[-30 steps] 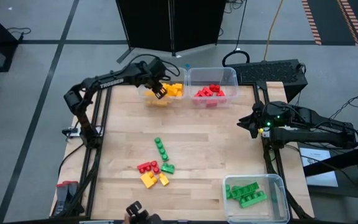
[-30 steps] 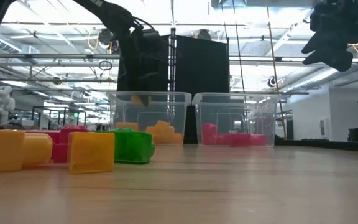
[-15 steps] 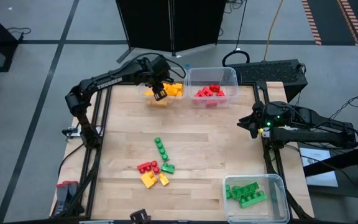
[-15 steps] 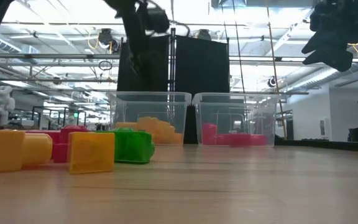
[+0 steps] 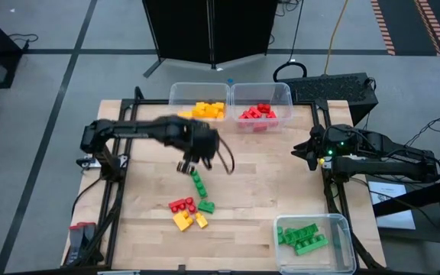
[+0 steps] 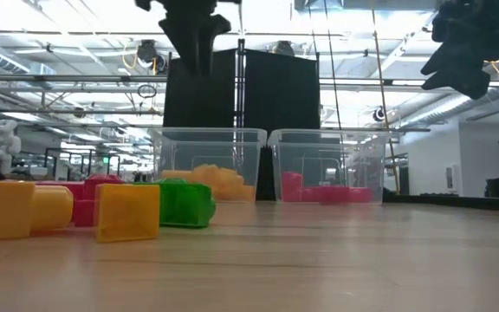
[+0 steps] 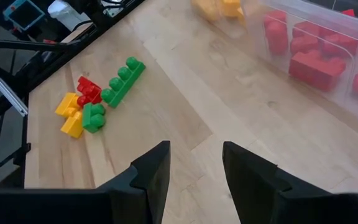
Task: Sort blocks
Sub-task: Put the green game piece into the bottom right transparent bin
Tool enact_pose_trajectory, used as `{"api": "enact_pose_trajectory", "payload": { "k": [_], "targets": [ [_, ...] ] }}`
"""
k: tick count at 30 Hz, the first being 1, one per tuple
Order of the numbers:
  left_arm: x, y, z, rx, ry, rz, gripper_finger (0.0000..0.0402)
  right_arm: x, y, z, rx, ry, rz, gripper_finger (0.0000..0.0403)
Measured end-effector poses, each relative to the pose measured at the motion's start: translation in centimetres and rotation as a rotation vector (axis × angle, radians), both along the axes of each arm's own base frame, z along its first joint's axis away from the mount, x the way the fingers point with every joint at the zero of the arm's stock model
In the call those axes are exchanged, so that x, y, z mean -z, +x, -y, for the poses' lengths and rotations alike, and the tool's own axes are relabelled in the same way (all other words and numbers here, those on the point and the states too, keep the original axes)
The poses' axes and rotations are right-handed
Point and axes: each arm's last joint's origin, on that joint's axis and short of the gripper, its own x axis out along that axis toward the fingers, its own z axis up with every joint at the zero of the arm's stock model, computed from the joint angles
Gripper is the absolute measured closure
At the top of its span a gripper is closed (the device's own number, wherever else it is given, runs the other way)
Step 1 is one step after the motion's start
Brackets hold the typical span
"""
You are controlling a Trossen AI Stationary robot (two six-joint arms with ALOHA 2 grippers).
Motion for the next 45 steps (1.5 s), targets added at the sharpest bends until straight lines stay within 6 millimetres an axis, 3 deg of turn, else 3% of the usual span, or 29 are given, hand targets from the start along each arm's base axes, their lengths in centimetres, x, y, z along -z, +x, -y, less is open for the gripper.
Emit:
{"api": "enact_pose_trajectory", "payload": {
  "k": [9, 17, 25, 35, 45],
  "targets": [
    [6.4, 0.1, 3.8, 0.168, -0.052, -0.082, 0.0267, 0.0, 0.0, 0.0, -0.012, -0.019, -0.003, 0.0259],
    [11.4, -1.2, 5.0, 0.294, -0.027, -0.172, 0.0267, 0.0, 0.0, 0.0, -0.016, -0.024, -0.005, 0.0259],
    [13.8, -0.7, 5.1, 0.393, 0.023, -0.072, 0.0267, 0.0, 0.0, 0.0, -0.026, -0.039, -0.008, 0.0259],
    [16.1, -0.8, 5.5, 0.469, -0.023, -0.125, 0.0267, 0.0, 0.0, 0.0, -0.025, -0.039, -0.009, 0.0259],
    [18.8, 1.2, 5.8, 0.481, -0.045, -0.066, 0.0267, 0.0, 0.0, 0.0, -0.025, -0.039, -0.01, 0.0259]
  ]
}}
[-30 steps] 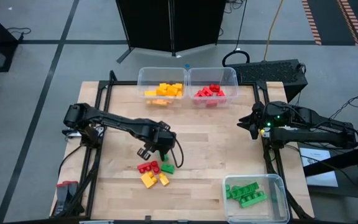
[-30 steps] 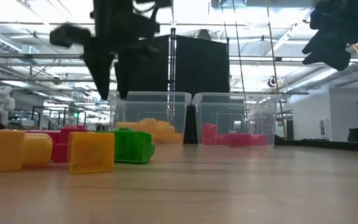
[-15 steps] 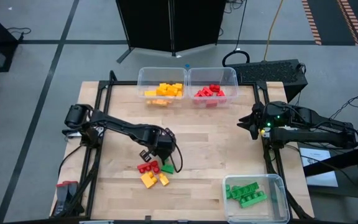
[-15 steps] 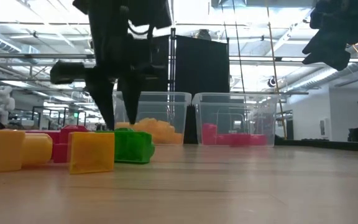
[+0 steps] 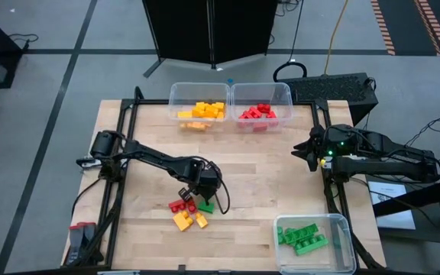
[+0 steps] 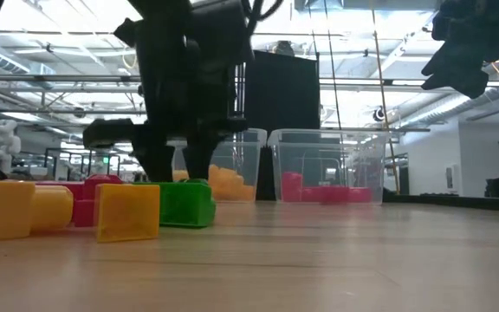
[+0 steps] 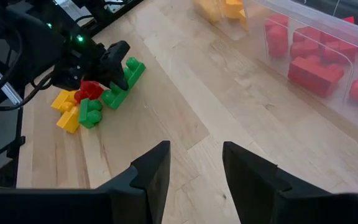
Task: Sort blocks
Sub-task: Put the green game piece into the bottom right transparent bin
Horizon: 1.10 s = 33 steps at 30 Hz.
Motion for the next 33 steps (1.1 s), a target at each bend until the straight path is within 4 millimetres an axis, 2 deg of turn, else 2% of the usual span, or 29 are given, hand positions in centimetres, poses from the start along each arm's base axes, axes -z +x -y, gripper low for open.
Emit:
{"api": "enact_pose_trajectory", "payload": {
  "k": [5, 9, 14, 20, 27, 33],
  "targets": [
    [1.9, 0.5, 0.1, 0.0, 0.005, -0.037, 0.0266, 0.0, 0.0, 0.0, 0.001, 0.001, -0.002, 0.0259],
    [2.2, 0.6, 0.1, -0.013, 0.016, -0.039, 0.0273, 0.1, 0.0, 0.0, 0.004, 0.007, -0.005, 0.0259],
    [1.0, 0.8, 0.1, -0.094, 0.021, 0.002, 0.0336, 0.3, -0.2, 0.0, 0.014, 0.026, -0.029, 0.0259],
    [-0.8, 2.5, 0.3, -0.243, -0.016, 0.091, 0.0338, 0.4, -0.3, -0.1, 0.02, 0.036, -0.044, 0.0259],
    [-6.0, 5.5, 0.7, -0.404, -0.026, 0.3, 0.0338, 0.4, -0.3, -0.1, 0.023, 0.036, -0.051, 0.0259],
    [-13.5, 8.4, 1.3, -0.487, -0.079, 0.628, 0.0338, 0.5, -0.3, 0.0, 0.023, 0.036, -0.052, 0.0259]
  ]
}}
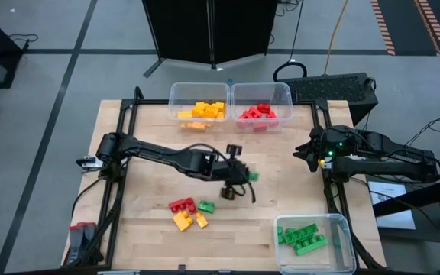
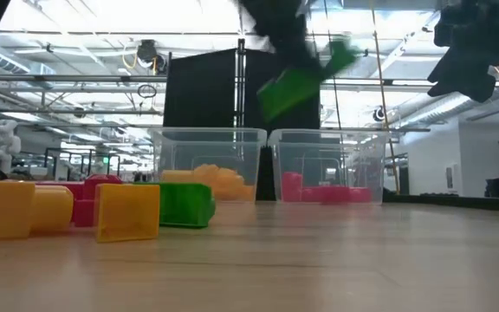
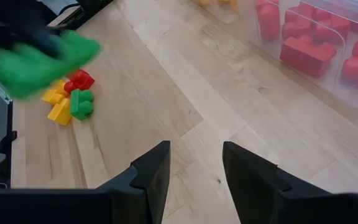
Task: Sort blocks
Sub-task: Put the green game piece into the bottom right transparent bin
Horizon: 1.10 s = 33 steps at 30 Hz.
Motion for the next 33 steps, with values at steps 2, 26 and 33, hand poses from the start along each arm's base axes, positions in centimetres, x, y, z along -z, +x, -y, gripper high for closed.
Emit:
{"api": "enact_pose_trajectory", "payload": {
  "k": [2, 26, 33],
  "targets": [
    [-2.7, 0.9, 0.4, -0.011, -0.039, 0.159, 0.0338, 0.0, 0.0, 0.0, 0.0, 0.0, 0.0, 0.0259],
    [-4.6, 5.7, 9.3, 0.144, -0.399, 1.056, 0.0338, 0.0, 0.0, 0.0, -0.003, -0.008, 0.0, 0.0259],
    [-1.6, 7.9, 11.6, 0.271, -0.494, 0.99, 0.0338, 0.0, 0.0, 0.0, -0.003, -0.013, -0.002, 0.0259]
  ]
}}
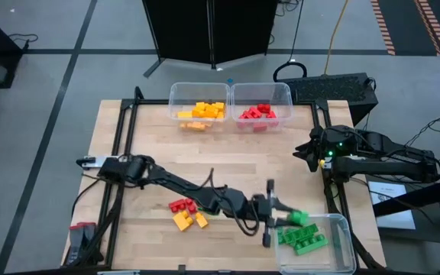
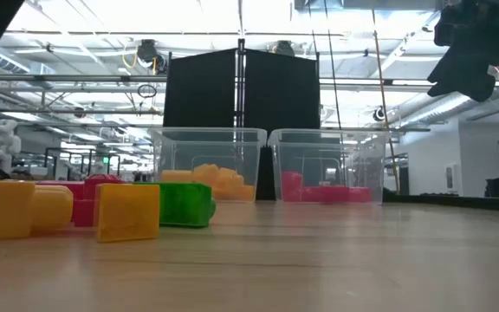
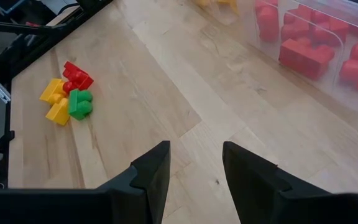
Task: Sort blocks
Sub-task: Put the green game piece into the bottom right transparent bin
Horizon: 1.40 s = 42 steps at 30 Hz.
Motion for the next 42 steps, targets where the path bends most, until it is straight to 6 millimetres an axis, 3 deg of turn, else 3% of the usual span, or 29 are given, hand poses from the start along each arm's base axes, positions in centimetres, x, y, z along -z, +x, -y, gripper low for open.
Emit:
{"api": "enact_pose_trajectory", "payload": {
  "k": [12, 20, 27, 32, 34, 36, 40, 42],
  "targets": [
    [5.0, 2.7, 1.8, 0.09, -0.033, -0.156, 0.0338, 0.0, 0.0, 0.0, -0.013, -0.017, -0.004, 0.0259],
    [6.1, 2.9, 1.9, 0.085, -0.015, -0.235, 0.0337, 0.0, 0.0, 0.0, -0.014, -0.017, -0.004, 0.0259],
    [6.1, 2.9, 1.8, 0.05, -0.044, -0.242, 0.0208, 0.0, 0.0, 0.0, -0.014, -0.017, -0.004, 0.0259],
    [5.7, 2.8, 1.8, 0.016, -0.058, -0.214, 0.0165, 0.0, 0.0, 0.0, -0.015, -0.017, -0.004, 0.0259],
    [4.5, 2.7, 1.8, 0.007, -0.048, -0.192, 0.0163, 0.0, 0.0, 0.0, -0.015, -0.017, -0.004, 0.0259],
    [2.1, 2.2, 1.6, -0.017, 0.012, -0.171, 0.0162, 0.0, 0.0, 0.0, -0.015, -0.017, -0.004, 0.0259],
    [-6.4, -1.3, 0.0, -0.116, 0.071, -0.235, 0.0161, 0.0, 0.0, 0.0, -0.019, -0.014, -0.004, 0.0259],
    [-9.4, -3.8, -1.0, -0.159, 0.088, -0.325, 0.0161, 0.0, 0.0, 0.0, -0.02, -0.013, -0.004, 0.0259]
  ]
}}
